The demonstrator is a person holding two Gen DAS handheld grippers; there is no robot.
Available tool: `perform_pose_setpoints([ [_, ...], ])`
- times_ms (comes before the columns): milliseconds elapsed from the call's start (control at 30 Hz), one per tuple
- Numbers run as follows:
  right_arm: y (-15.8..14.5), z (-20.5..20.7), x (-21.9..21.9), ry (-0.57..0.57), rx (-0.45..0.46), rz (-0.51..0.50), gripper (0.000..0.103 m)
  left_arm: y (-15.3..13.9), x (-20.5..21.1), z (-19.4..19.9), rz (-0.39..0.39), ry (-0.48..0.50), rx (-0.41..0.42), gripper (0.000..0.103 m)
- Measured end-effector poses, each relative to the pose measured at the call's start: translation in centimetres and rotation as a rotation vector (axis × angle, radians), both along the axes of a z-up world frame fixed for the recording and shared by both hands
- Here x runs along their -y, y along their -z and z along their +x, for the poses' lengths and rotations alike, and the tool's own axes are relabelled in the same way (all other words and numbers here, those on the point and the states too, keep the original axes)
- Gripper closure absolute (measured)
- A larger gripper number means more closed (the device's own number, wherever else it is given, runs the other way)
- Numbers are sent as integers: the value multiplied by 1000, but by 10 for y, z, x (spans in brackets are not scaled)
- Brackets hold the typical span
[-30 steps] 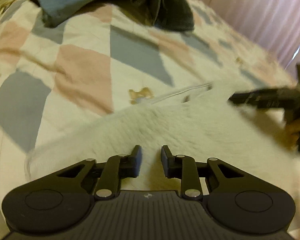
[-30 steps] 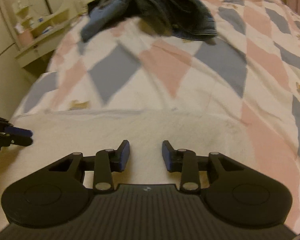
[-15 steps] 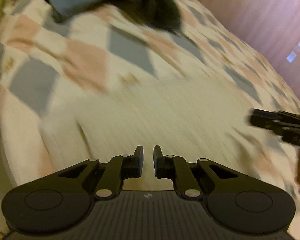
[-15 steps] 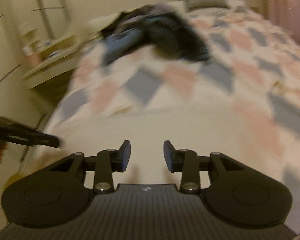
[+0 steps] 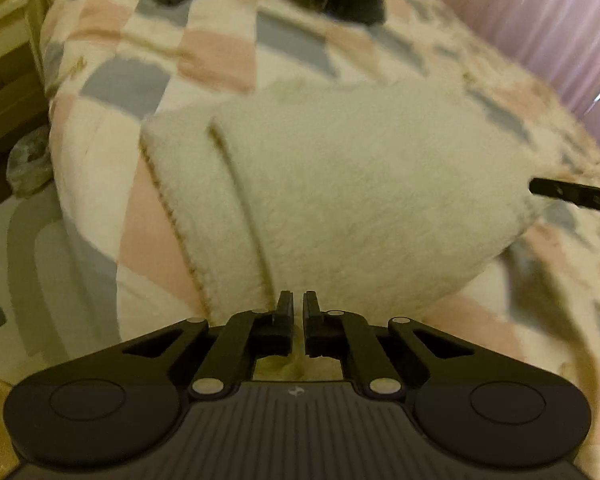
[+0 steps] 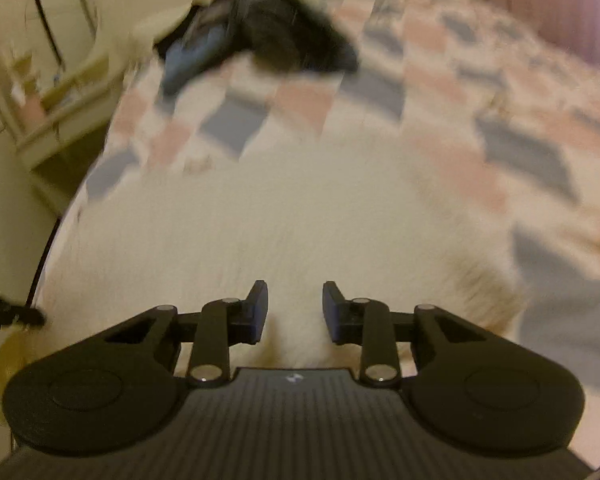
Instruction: Fold clothes
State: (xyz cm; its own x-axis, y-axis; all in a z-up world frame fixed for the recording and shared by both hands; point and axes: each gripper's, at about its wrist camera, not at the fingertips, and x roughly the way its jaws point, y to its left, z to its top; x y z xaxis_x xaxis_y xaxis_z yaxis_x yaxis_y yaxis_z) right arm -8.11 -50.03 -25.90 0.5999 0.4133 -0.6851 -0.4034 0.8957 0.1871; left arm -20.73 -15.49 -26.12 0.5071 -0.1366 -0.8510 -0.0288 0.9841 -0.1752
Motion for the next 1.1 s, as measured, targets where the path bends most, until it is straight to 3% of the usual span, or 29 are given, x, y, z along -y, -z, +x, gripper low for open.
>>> perform_pose_setpoints([
  [100, 13, 16, 11, 73, 22, -92, 76, 17, 13, 1, 51, 39, -42, 92],
  [200, 57, 42, 36, 186, -110, -130, 79, 30, 16, 4, 65, 28, -73, 91],
  [267, 61, 49, 41, 247, -149, -77, 80, 21, 17, 6, 62, 24, -72, 94],
  [333, 46, 44, 33, 275, -114, -83, 79, 13, 18, 7, 59, 20, -72, 93],
  [467, 28, 39, 9, 222, 9, -122, 74, 14, 16, 4, 83, 23, -89, 93],
  [567, 60, 66, 17, 277, -141, -205, 76, 21, 8, 12, 58, -5, -138, 92],
  [600, 62, 68, 27, 311, -180, -145, 76, 19, 9, 15, 61, -5, -156, 92],
  [700, 35, 52, 26, 397, -165, -49, 72, -1, 15, 20, 116, 17, -186, 91],
  [767, 12, 27, 17, 420, -137, 0, 51, -16, 19, 20, 140, 24, -207, 85],
  [833, -5, 1, 4, 420, -156, 46, 43, -34, 23, 20, 152, 32, -210, 83],
  [933, -24, -42, -16, 434, -214, 93, 40, -59, 29, 19, 156, 54, -218, 70],
  [1100, -64, -101, -32, 497, -271, 154, 33, -102, 38, 10, 154, 136, -199, 65],
])
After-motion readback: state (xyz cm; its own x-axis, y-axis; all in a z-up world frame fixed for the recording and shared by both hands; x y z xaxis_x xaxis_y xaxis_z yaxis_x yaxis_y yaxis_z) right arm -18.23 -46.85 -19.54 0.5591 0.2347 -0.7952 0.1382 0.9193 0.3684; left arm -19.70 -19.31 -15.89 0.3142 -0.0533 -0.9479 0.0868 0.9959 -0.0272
